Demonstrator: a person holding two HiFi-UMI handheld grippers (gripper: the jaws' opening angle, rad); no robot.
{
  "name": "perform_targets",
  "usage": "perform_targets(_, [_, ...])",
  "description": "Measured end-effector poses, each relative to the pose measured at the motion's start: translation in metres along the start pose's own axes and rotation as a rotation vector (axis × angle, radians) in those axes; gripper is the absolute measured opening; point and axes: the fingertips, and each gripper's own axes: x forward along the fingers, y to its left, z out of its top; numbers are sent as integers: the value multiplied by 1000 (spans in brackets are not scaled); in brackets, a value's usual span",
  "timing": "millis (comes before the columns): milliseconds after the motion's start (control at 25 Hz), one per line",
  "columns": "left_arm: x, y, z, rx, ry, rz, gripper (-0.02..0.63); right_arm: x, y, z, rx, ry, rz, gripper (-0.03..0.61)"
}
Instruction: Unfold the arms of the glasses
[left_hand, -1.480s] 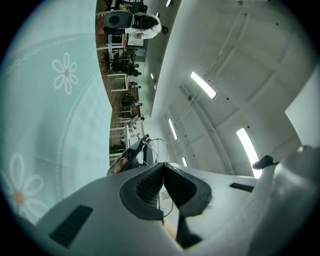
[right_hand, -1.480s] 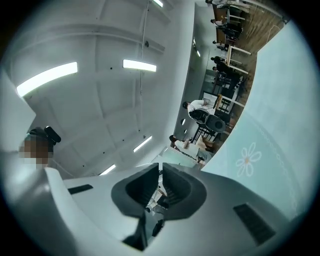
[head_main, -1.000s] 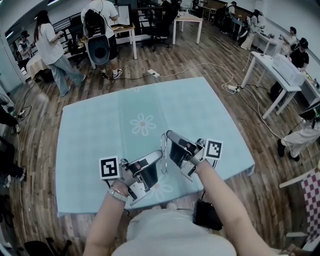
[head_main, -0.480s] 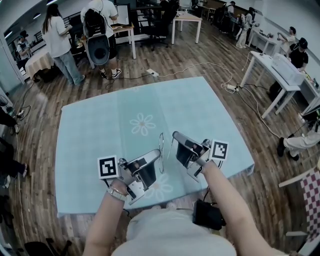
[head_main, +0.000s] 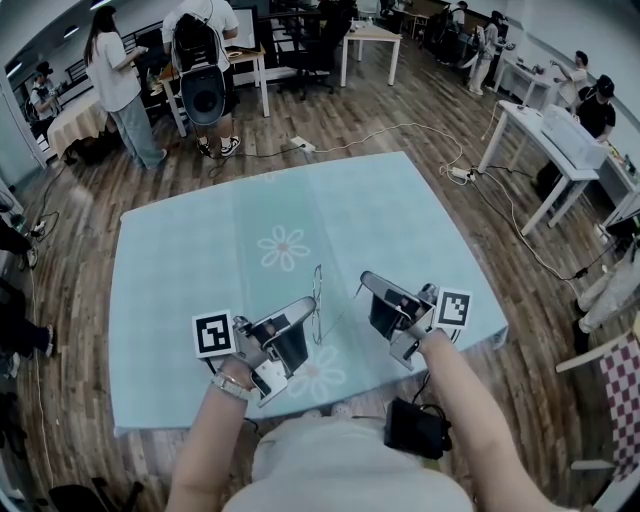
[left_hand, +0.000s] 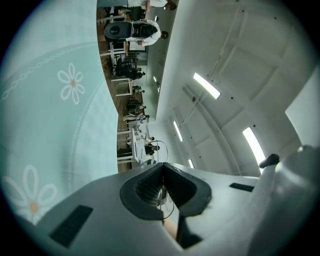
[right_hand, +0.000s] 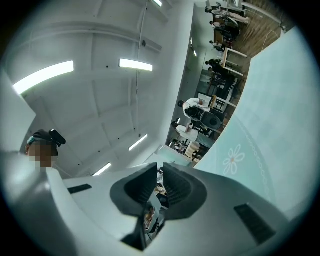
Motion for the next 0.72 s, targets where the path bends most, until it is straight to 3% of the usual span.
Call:
perform_targets(200, [-3, 8, 7, 17, -23, 30, 9, -11, 3, -1, -47, 10, -27, 38])
perform_targets(720, [-8, 10, 19, 36, -67, 48, 9, -44, 18, -19, -55, 26, -32, 38])
